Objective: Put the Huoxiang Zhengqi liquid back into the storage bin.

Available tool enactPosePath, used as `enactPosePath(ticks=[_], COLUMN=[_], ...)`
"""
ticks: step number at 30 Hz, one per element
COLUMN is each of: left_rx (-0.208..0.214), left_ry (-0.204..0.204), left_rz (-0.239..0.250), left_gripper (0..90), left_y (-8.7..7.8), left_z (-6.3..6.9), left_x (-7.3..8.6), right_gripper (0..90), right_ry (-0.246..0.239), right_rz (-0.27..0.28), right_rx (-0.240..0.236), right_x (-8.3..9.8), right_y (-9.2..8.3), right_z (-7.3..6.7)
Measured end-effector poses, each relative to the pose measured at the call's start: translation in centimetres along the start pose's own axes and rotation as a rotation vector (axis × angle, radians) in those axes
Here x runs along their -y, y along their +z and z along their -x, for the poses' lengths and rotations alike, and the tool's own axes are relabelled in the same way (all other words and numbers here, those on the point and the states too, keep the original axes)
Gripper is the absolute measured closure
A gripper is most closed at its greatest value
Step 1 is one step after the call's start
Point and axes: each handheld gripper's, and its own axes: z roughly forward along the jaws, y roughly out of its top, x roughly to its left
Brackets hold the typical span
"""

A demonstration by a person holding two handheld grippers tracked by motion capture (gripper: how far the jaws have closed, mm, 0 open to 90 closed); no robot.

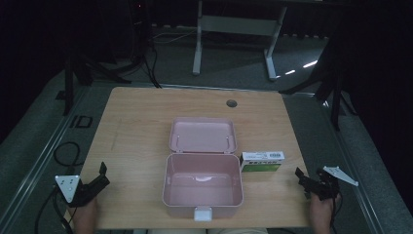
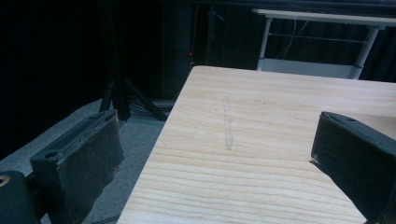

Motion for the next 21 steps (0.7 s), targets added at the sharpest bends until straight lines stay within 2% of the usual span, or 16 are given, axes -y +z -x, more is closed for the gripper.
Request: enactPosePath(ticks=[1, 6, 12, 14, 15, 16, 18, 21], left_rx=[0.002, 0.022, 0.024, 0.027, 0.030, 0.034, 0.038, 0.040], left_ry=[0.004, 0.026, 0.022, 0.024, 0.025, 0.027, 0.032, 0.037], left_rz=[-0.003, -0.018, -0.019, -0.020, -0.021, -0.024, -0.029, -0.030], left_gripper=[2.3, 2.3, 2.3, 2.3, 2.3, 2.3, 2.3, 2.3], left_y=[0.0, 0.3, 0.3, 0.3, 0.3, 0.3, 0.4, 0.4], left_z=[0.0, 0.2, 0.1, 0.2, 0.2, 0.2, 0.3, 0.3], left_x=[0.0, 0.0, 0.0, 0.0, 0.0, -0.1, -0.1, 0.0], right_gripper=[9.8, 9.8, 11.1, 12.4, 12.2, 12.3, 12.1, 12.0], right_ry=[0.001, -0.017, -0.051, -0.078, -0.091, -0.110, -0.126, -0.178], right_rz=[-0.003, -0.039, -0.062, -0.089, -0.108, -0.119, -0.151, -0.191], right_rx=[-0.018, -0.054, -0.099, -0.109, -0.144, -0.153, -0.221, -0.264], right_x=[0.0, -0.1, -0.2, -0.3, -0.4, -0.4, -0.5, -0.5], right_y=[0.0, 0.3, 0.4, 0.6, 0.8, 0.9, 1.2, 1.3], right_z=[0.0, 0.0, -0.2, -0.3, -0.2, -0.2, -0.1, -0.3])
